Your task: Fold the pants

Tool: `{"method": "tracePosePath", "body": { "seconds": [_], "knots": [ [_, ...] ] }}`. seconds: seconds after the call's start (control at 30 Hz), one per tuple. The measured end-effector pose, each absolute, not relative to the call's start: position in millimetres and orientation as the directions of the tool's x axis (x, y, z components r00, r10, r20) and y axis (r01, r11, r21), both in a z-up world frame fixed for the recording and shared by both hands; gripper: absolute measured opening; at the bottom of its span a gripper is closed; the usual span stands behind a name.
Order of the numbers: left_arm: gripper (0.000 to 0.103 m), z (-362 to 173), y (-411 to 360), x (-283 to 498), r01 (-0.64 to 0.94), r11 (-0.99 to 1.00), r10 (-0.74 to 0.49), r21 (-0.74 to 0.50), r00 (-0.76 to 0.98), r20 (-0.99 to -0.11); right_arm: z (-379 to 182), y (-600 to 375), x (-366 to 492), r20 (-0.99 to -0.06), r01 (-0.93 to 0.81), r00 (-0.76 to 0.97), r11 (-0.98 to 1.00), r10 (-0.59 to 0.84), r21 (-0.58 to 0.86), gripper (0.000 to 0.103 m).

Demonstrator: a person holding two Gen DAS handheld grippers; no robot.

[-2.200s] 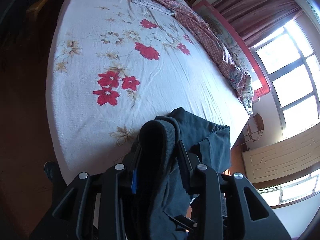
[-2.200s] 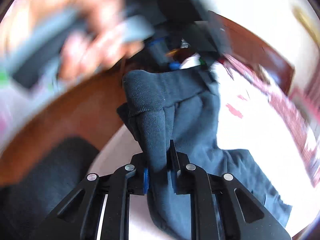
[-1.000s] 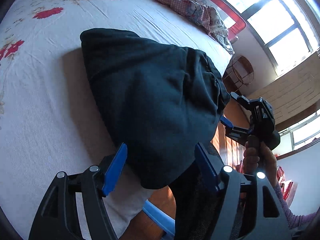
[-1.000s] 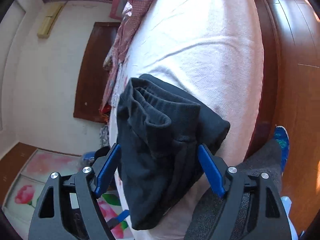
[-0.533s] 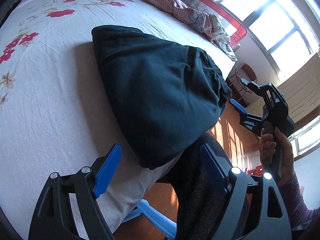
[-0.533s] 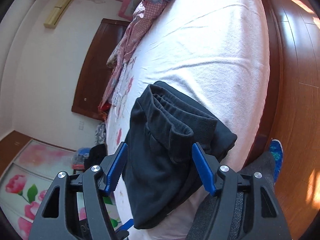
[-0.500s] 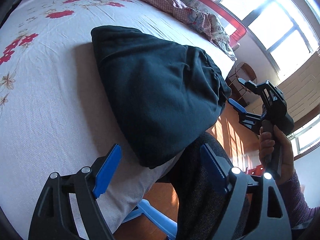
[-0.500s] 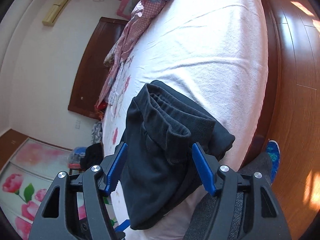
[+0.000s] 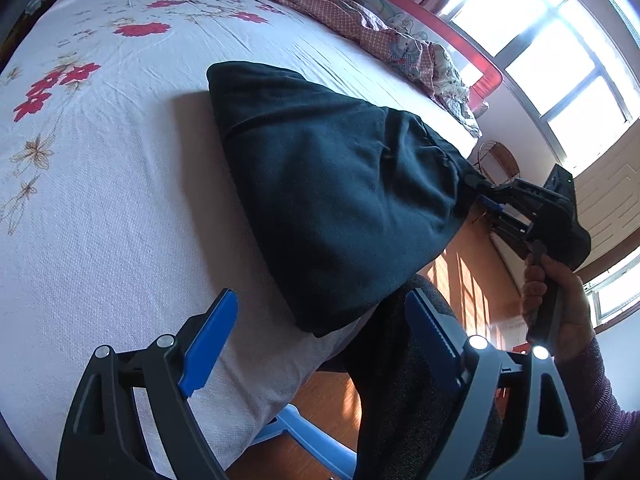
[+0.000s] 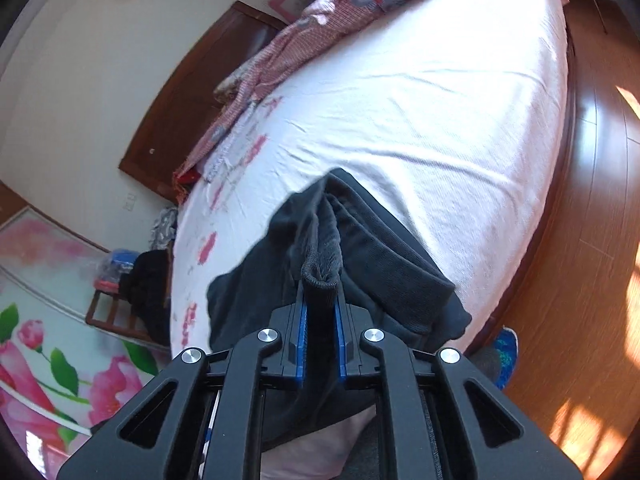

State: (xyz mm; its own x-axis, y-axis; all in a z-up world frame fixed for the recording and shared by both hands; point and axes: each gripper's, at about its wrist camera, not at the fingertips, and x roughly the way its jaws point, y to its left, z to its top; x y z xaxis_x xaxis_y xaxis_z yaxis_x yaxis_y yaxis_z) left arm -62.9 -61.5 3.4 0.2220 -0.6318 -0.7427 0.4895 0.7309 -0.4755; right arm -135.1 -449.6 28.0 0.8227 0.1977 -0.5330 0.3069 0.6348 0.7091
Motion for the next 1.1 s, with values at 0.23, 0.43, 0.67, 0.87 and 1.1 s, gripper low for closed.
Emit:
{"method": "tracePosePath", "body": {
  "seconds": [0.23, 0.43, 0.67, 0.87, 1.1],
  "knots": [
    [0.089, 3, -76, -71, 0.556, 0.717, -0.612, -0.42, 0.213, -0.762, -72, -486, -139, -0.631, 0.474, 0.748, 0.499, 0.208, 0.726, 0.01],
    [0.089, -7, -85, -78, 0.594, 0.706, -0.584, -0.386, 0.181, -0.791, -57, -483, -147, -0.652, 0.487, 0.735, 0.524, 0.187, 0.698, 0.022],
    [0.089, -2, -86, -80, 0.62, 0.684, -0.617, -0.385, 0.211, -0.758, -69, -467, -173, -0.599, 0.483, 0.739, 0.378, 0.307, 0.79, 0.03],
    [0.089, -3, -101, -93, 0.698, 0.617, -0.649, -0.364, 0.189, -0.737, -70, -450, -160, -0.587, 0.475, 0.738, 0.362, 0.334, 0.802, 0.03],
    [0.075, -7, -116, -99, 0.721, 0.621, -0.626, -0.308, 0.22, -0.748, -84, -449, -147, -0.627, 0.534, 0.709, 0.335, 0.322, 0.776, 0.037]
  ]
}}
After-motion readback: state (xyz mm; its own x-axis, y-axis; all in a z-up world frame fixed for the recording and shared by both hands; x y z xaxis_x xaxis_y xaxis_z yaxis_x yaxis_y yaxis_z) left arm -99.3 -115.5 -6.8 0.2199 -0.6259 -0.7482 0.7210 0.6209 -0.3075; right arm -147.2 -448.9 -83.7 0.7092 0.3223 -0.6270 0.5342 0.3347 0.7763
